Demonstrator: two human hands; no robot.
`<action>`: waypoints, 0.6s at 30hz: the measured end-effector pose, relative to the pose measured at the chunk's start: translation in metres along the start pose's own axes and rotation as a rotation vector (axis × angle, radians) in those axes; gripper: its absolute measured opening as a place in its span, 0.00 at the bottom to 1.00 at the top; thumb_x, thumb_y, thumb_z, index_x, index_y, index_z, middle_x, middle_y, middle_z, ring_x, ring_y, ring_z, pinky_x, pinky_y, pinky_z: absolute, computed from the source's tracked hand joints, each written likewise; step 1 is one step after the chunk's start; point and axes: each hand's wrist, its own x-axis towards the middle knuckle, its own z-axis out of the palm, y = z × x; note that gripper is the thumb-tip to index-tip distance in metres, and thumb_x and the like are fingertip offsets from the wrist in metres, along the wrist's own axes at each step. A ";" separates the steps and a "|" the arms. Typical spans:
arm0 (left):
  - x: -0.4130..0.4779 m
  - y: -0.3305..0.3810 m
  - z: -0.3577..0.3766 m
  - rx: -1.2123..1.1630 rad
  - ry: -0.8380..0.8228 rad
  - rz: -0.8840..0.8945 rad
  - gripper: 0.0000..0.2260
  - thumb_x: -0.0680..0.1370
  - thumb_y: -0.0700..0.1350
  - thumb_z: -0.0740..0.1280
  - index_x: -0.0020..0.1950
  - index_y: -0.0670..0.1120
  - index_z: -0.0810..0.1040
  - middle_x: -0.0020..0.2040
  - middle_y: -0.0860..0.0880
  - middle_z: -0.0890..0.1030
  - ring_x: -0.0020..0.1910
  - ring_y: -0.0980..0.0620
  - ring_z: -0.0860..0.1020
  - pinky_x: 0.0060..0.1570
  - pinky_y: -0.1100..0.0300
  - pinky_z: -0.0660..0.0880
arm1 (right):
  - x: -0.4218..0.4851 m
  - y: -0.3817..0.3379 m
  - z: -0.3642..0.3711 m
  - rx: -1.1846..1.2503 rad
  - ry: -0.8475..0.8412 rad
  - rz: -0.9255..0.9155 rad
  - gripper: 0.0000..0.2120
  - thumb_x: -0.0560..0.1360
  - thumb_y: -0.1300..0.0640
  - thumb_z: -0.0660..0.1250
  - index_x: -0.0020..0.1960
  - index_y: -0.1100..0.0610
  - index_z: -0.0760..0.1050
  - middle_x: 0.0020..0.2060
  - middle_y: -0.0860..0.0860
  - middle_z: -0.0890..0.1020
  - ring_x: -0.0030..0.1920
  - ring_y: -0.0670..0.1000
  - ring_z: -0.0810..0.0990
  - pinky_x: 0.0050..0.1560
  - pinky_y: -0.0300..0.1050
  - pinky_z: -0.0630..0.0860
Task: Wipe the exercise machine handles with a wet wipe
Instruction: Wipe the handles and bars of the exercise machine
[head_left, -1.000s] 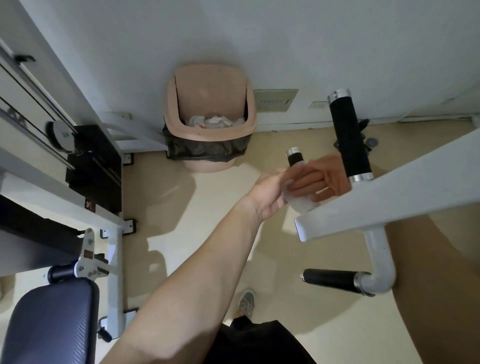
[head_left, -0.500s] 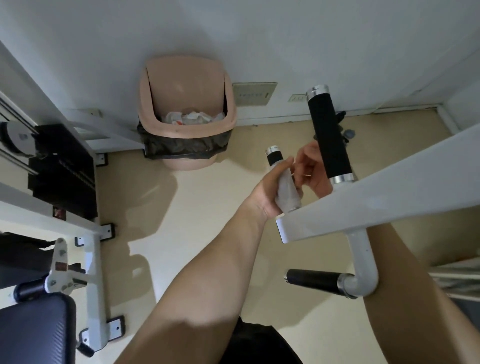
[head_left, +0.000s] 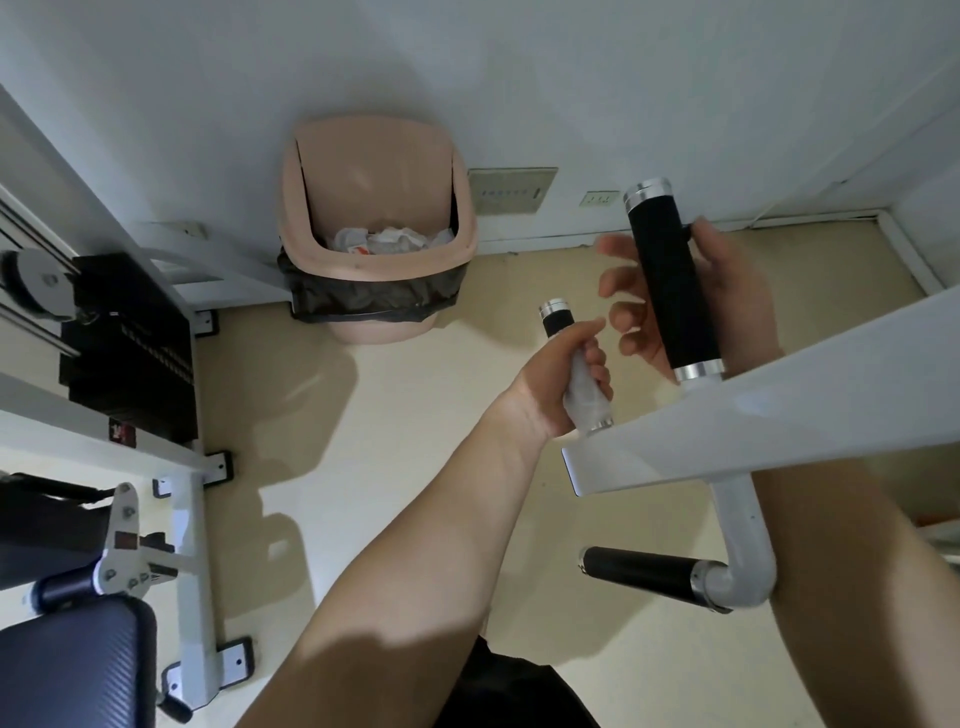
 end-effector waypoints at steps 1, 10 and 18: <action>-0.003 0.001 0.002 0.025 0.051 -0.010 0.15 0.76 0.45 0.70 0.32 0.50 0.70 0.26 0.53 0.73 0.23 0.56 0.72 0.28 0.65 0.70 | 0.002 -0.008 0.004 -0.087 0.060 -0.013 0.28 0.80 0.40 0.51 0.67 0.60 0.72 0.45 0.54 0.82 0.35 0.51 0.81 0.33 0.43 0.79; -0.007 0.013 0.018 0.124 0.325 0.095 0.14 0.74 0.39 0.72 0.33 0.46 0.70 0.26 0.49 0.73 0.20 0.53 0.70 0.26 0.64 0.70 | 0.015 -0.050 0.022 -0.681 0.318 -0.293 0.16 0.80 0.57 0.64 0.67 0.58 0.76 0.56 0.55 0.81 0.53 0.52 0.80 0.50 0.51 0.80; 0.006 0.005 0.006 -0.146 -0.013 0.103 0.14 0.77 0.42 0.68 0.31 0.49 0.72 0.24 0.54 0.69 0.20 0.58 0.67 0.25 0.66 0.67 | 0.026 -0.047 0.031 -0.804 0.263 -0.198 0.09 0.82 0.56 0.64 0.47 0.61 0.75 0.34 0.51 0.77 0.25 0.50 0.73 0.27 0.43 0.73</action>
